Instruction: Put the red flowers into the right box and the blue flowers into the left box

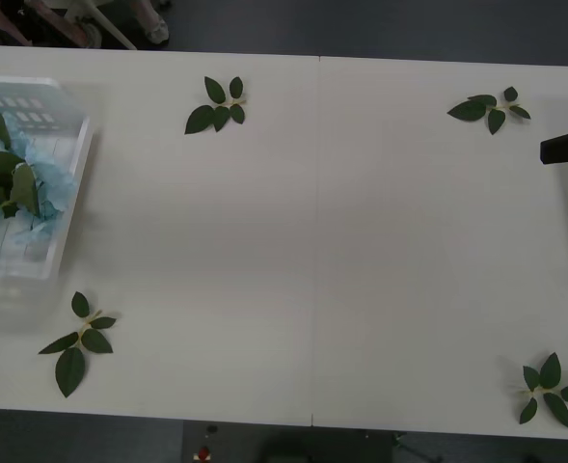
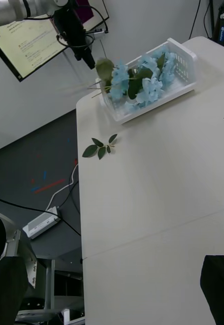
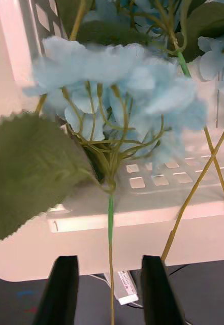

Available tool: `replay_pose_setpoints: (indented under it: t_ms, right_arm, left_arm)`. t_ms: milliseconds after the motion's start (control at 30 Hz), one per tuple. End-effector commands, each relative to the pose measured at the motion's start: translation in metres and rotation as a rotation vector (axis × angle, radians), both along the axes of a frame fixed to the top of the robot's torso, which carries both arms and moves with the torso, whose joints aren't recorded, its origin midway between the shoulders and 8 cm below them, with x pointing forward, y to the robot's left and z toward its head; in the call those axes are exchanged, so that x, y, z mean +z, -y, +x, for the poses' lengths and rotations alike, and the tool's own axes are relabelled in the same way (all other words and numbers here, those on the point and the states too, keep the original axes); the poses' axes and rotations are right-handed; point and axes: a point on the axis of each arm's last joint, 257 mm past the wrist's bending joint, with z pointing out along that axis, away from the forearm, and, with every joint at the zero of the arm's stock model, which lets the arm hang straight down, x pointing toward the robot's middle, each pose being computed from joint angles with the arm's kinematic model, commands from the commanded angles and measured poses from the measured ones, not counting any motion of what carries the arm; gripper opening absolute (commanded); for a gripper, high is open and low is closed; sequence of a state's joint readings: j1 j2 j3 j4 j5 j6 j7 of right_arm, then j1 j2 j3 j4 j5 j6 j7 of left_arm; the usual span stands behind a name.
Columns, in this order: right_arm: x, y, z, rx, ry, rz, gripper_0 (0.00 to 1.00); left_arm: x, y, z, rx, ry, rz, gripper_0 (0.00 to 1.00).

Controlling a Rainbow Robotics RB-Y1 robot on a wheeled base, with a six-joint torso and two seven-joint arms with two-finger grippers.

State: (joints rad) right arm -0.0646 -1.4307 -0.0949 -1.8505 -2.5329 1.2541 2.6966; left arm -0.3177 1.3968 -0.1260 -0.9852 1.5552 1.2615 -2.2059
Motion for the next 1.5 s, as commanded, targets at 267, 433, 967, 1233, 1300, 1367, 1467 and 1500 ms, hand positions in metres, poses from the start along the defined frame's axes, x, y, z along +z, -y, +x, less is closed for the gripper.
replay_pose_setpoints:
  t_ms: [267,433,967,1233,1300,1367,1467,1500]
  right_arm:
    - [0.009,-0.001,0.0,0.015,0.034,-0.01,1.0]
    - [0.009,-0.001,0.0,0.015,0.034,-0.01,1.0]
    - [0.009,-0.001,0.0,0.015,0.034,-0.01,0.98]
    - [0.009,-0.001,0.0,0.015,0.034,-0.01,0.98]
    - [0.009,-0.001,0.0,0.015,0.034,-0.01,0.99]
    - [0.009,-0.001,0.0,0.015,0.034,-0.01,0.98]
    - [0.009,-0.001,0.0,0.015,0.034,-0.01,0.98]
    - [0.009,-0.001,0.0,0.015,0.034,-0.01,0.99]
  left_arm:
    - [0.071,0.036,0.035,-0.067,0.143,-0.063,0.83]
    - [0.154,0.114,0.044,-0.275,0.268,-0.208,0.83]
    - [0.111,0.43,0.095,-0.774,0.677,-0.228,0.83]
    - [0.118,0.548,0.046,-0.875,0.894,-0.438,0.83]
    - [0.125,0.563,0.032,-0.917,0.896,-0.462,0.83]
    - [0.138,0.571,0.021,-0.954,0.877,-0.485,0.83]
    - [0.159,0.574,0.005,-0.987,0.829,-0.52,0.83]
    - [0.166,0.574,-0.001,-0.993,0.817,-0.53,0.83]
